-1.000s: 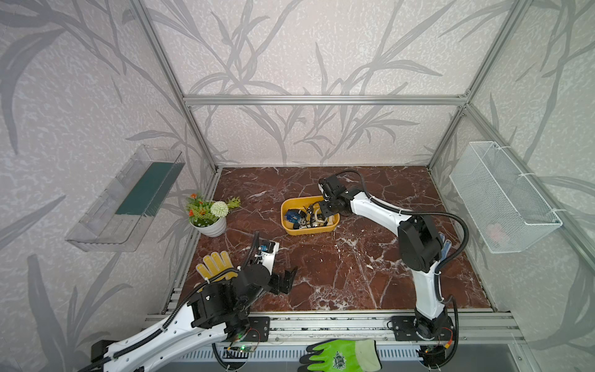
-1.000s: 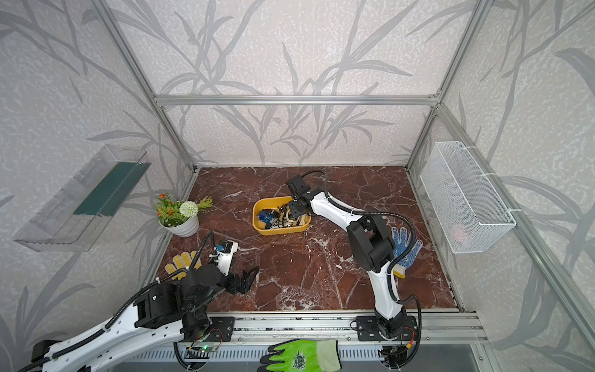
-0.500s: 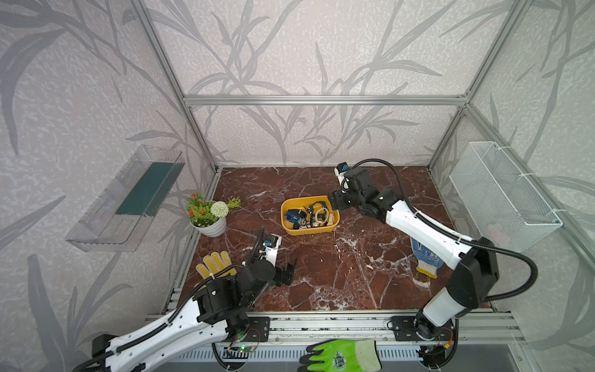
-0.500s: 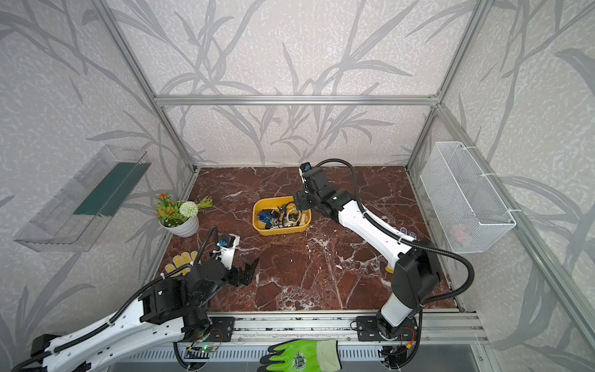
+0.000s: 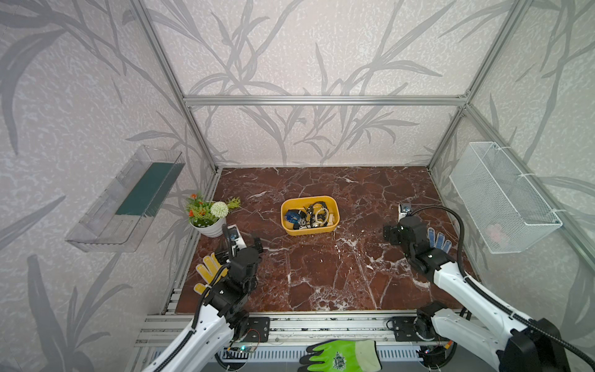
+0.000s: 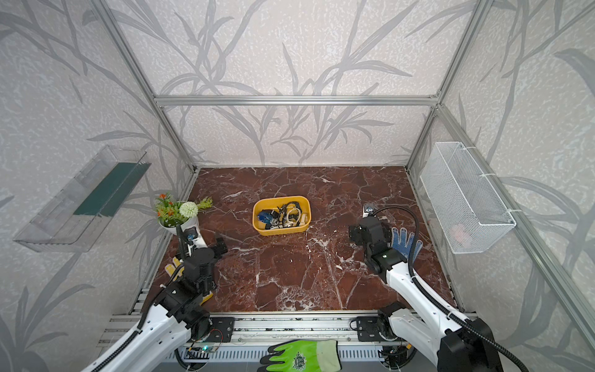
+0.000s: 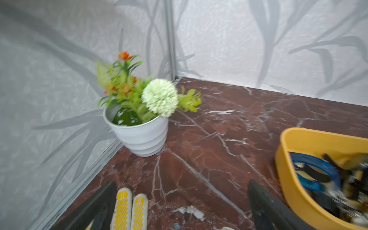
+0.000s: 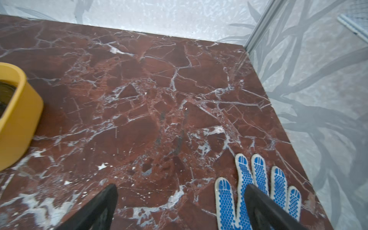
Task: Put the watch into the storage box
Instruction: Reset both arms
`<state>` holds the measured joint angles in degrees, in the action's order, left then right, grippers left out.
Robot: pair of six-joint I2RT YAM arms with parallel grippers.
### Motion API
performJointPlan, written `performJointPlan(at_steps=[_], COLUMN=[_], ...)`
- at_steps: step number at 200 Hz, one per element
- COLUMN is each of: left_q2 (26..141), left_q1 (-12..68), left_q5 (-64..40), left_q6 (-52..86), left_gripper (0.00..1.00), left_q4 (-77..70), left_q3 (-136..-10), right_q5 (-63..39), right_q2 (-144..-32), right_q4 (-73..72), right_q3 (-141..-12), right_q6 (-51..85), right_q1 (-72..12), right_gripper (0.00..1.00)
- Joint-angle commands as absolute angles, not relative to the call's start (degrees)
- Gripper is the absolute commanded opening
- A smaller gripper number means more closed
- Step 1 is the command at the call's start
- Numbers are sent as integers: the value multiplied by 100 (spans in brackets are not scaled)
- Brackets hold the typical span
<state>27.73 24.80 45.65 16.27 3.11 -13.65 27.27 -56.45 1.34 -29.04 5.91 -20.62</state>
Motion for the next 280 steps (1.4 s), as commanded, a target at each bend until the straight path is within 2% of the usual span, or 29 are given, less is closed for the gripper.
performJointPlan(at_steps=[1, 25, 56, 94, 114, 135, 149, 161, 178, 192, 206, 280], left_q2=[2639, 3230, 4663, 6979, 7492, 8168, 8661, 8722, 8715, 8715, 8711, 8710], left_q1=[1690, 1097, 521, 318, 248, 134, 116, 97, 61, 34, 24, 24], left_q5=[3763, 3489, 2867, 2488, 2109, 1863, 1679, 1624, 1644, 1591, 1578, 1573], left_q6=[1302, 1192, 1136, 715, 588, 497, 400, 411, 470, 483, 484, 492], left_gripper=[100, 100, 100, 100, 100, 100, 100, 100, 100, 100, 100, 100], left_q4=[-829, -1257, -2213, -3418, -4112, -4616, -4751, -4630, -4629, -4607, -4594, -4583], left_q3=[-1139, -1063, -1244, -1866, -1972, -2091, -2242, -2317, -2329, -2330, -2329, -2331], right_q5=[3224, 3246, 2877, 2462, 2126, 1772, 1725, 1725, 1631, 1652, 1588, 1517], right_q2=[-6044, -6738, -7251, -7978, -8518, -8456, -9032, -9115, -8702, -8876, -8726, -8771], right_q4=[-1166, -2260, -3423, -4581, -5206, -4739, -5595, -5902, -4592, -5127, -4687, -4799], right_q3=[-2709, -2470, -2148, -2076, -2039, -2173, -2093, -2018, -2330, -2208, -2302, -2291], right_q6=[119, -192, -181, -290, -460, -405, -409, -413, -301, -300, -292, -351], right_q1=[-1929, -1878, -1452, -1231, -1221, -1107, -1054, -1033, -987, -961, -954, -954], right_gripper=[99, 99, 99, 99, 99, 99, 99, 99, 99, 99, 99, 99])
